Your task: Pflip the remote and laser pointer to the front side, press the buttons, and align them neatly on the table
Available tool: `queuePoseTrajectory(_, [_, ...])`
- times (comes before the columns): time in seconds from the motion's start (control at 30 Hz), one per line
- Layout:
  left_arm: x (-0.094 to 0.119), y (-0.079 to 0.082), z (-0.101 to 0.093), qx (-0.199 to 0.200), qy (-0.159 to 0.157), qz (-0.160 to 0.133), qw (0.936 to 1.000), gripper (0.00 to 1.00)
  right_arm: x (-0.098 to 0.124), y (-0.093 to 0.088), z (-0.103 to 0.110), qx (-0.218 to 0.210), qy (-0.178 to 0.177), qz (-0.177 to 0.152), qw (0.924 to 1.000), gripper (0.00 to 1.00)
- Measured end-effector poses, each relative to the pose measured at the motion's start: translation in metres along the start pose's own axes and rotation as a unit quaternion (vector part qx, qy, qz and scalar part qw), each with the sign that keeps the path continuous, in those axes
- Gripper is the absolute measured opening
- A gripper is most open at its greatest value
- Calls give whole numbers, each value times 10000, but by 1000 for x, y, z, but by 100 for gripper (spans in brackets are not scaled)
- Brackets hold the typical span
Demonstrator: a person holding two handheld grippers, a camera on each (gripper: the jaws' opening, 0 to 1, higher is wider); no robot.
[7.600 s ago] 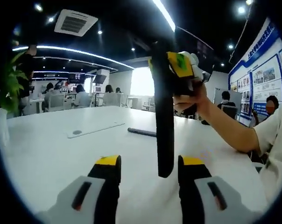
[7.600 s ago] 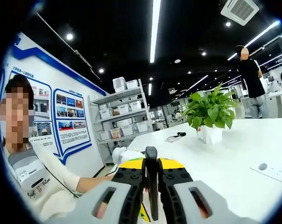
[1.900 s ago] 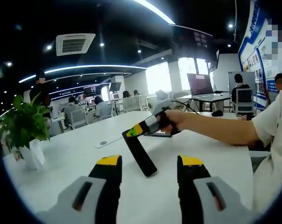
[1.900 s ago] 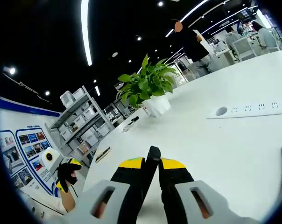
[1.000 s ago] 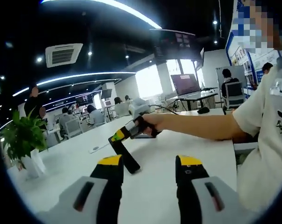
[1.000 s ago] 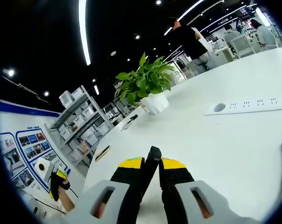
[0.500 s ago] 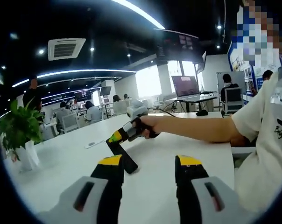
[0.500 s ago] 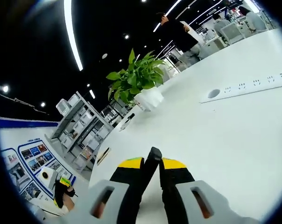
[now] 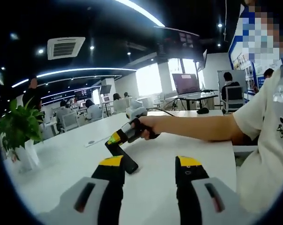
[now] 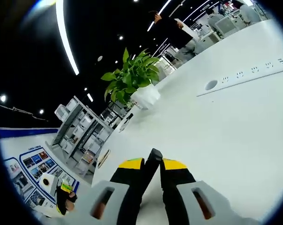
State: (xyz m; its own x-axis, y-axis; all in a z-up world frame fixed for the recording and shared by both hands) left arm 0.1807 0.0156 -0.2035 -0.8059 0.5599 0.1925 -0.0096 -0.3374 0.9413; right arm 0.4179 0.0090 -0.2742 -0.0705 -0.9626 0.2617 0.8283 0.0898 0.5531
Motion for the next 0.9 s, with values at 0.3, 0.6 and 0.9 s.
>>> queuePoseTrajectory(0.3, [-7, 1, 1, -29, -55, 44, 10000, 44, -1, -3, -12, 92, -314, 46, 9995, 18])
queuePoseTrajectory(0.6, [-6, -11, 0, 190, -168, 98, 9996, 44, -3, -7, -20, 497, -744, 138, 9959, 20])
queuePoseTrajectory(0.9, [-6, -13, -3, 240, -210, 104, 9994, 44, -8, -12, -25, 978, -1142, 264, 9883, 20])
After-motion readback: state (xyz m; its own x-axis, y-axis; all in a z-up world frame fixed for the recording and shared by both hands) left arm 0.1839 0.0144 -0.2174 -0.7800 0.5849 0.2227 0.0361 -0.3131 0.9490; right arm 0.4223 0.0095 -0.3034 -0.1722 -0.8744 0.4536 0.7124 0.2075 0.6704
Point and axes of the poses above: the point that each gripper's makers call its tool centre point, and the gripper's own axes: x roughly backward along the fingers, z roughly to its left, y roughly out of its top, the point moved 1 cm from there along x, roughly backward along the fingers, and after that the axes turned 8 degrees about -x, right-handed, at the moved point
